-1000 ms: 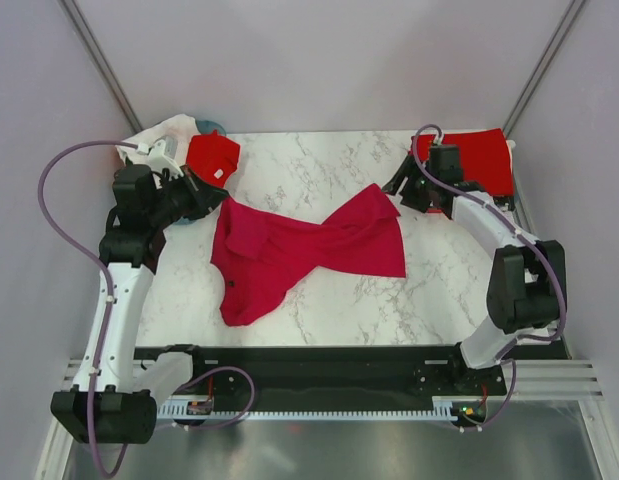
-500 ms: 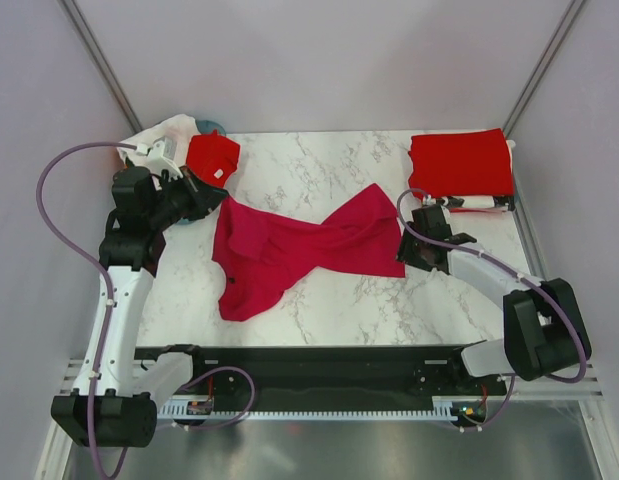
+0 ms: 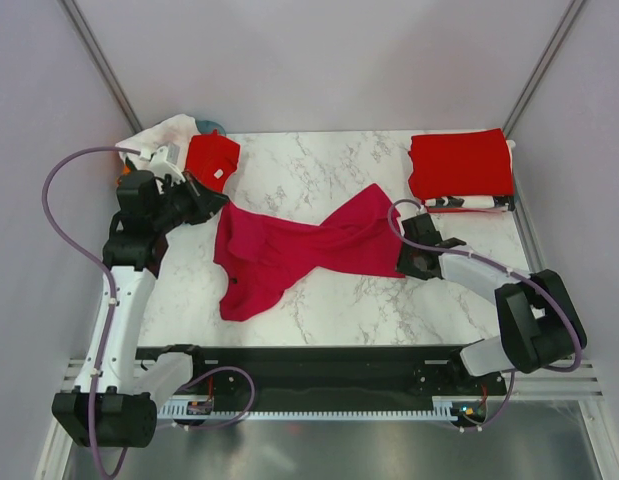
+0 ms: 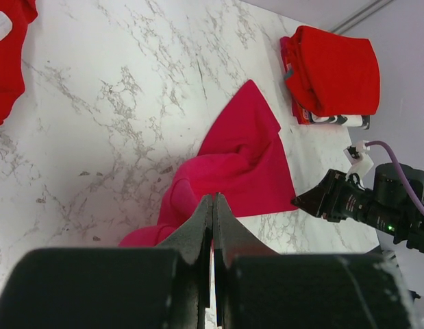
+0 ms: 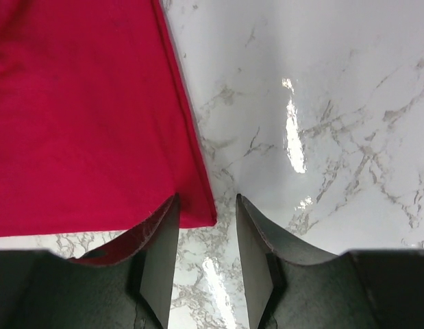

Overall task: Fold and stack the t-shirts
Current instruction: Flatten the tshirt out

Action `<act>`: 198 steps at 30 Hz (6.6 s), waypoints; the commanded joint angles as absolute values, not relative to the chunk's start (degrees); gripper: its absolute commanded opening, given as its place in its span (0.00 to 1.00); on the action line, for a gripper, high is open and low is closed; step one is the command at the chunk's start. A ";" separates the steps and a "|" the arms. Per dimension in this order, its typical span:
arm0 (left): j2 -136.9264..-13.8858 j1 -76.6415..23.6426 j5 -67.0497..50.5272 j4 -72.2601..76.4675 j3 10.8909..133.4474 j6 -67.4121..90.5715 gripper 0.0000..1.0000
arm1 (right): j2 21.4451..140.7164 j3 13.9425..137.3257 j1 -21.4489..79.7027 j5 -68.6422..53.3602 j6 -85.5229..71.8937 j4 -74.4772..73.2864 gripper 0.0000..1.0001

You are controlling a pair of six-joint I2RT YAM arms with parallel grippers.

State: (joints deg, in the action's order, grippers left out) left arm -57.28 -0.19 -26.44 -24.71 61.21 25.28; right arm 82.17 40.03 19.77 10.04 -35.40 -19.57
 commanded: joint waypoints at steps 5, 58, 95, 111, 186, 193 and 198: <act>-56.43 -0.09 -25.93 -22.15 59.86 24.08 0.02 | 85.69 40.17 20.74 9.41 -35.77 -18.63 0.20; -85.31 -17.84 -28.13 -17.84 65.90 34.90 0.66 | 70.22 37.71 -2.72 15.21 -38.94 -21.01 0.00; -68.46 -11.78 -13.36 -1.50 31.11 39.73 0.84 | 71.45 36.04 -2.72 9.23 -38.06 -18.54 0.00; -55.57 -12.57 -15.91 -15.81 34.18 39.55 0.02 | 69.96 37.26 -2.64 4.40 -38.41 -18.55 0.00; -58.56 -0.09 -18.11 -27.85 88.77 39.90 0.02 | 53.62 69.60 -1.67 -11.07 -43.07 -14.59 0.00; -47.92 -0.09 -17.93 -30.76 89.82 43.33 0.02 | 42.30 74.09 -1.67 -11.43 -42.80 -21.00 0.00; -42.72 -0.09 -18.02 -34.70 90.96 44.21 0.02 | 36.48 77.69 -1.67 -10.64 -42.19 -28.64 0.00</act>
